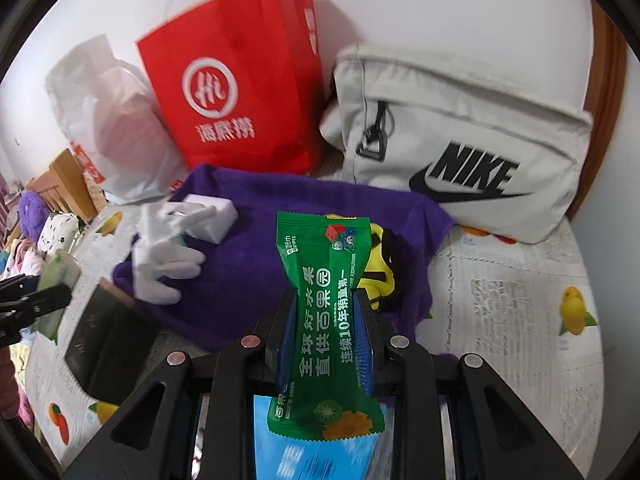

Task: Organize soft objects
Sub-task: 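Lower the tea pouch with the left tool and snack packet with the right tool onto the towel, then open the right tool to release the snack packet while the left tool releases the tea pouch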

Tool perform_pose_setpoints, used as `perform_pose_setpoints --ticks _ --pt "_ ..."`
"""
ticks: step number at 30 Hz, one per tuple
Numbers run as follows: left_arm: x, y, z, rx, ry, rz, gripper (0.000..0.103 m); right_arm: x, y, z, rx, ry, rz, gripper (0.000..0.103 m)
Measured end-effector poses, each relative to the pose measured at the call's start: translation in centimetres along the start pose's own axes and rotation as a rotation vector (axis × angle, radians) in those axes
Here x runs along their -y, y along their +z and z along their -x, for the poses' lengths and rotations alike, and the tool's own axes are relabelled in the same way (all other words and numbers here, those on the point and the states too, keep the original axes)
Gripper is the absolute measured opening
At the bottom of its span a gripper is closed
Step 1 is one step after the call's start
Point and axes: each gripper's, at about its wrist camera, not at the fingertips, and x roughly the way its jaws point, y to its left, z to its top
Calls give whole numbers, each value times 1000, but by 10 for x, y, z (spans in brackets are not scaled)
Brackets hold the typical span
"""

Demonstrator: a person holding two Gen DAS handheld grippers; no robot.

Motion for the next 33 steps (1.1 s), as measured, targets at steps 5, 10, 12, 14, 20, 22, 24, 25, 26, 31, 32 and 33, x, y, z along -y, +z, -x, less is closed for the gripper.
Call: perform_pose_setpoints --ticks 5,10,12,14,20,22,24,25,26,31,32,33 --pt "6 13 -21 -34 -2 -19 49 8 3 -30 -65 1 -5 28" --pt "16 23 -35 -48 -3 -39 49 13 4 -42 -95 33 -9 29" --pt "20 26 -42 -57 -8 -46 49 13 5 -44 -93 21 5 31" --pt "24 29 -47 -62 -10 -51 49 13 6 -46 -92 12 11 31" --pt "35 42 -69 -90 -13 -66 49 14 4 -48 -92 51 14 44" --pt "38 45 -76 -99 -18 -68 49 15 4 -44 -81 59 14 53" --pt "43 47 -84 -108 -21 -75 49 17 3 -38 -62 64 10 61" --pt "45 48 -88 -112 -24 -79 50 17 2 -35 -57 74 5 68" --pt "47 48 -92 -119 -28 -84 50 18 2 -35 -52 84 0 70" --pt "53 51 -111 -147 -24 -89 50 17 1 -28 -37 61 -10 70" --pt "54 51 -113 -150 -19 -90 50 17 2 -24 -27 55 -7 70" --pt "54 51 -118 -157 -11 -94 50 16 3 -20 -12 53 -3 70"
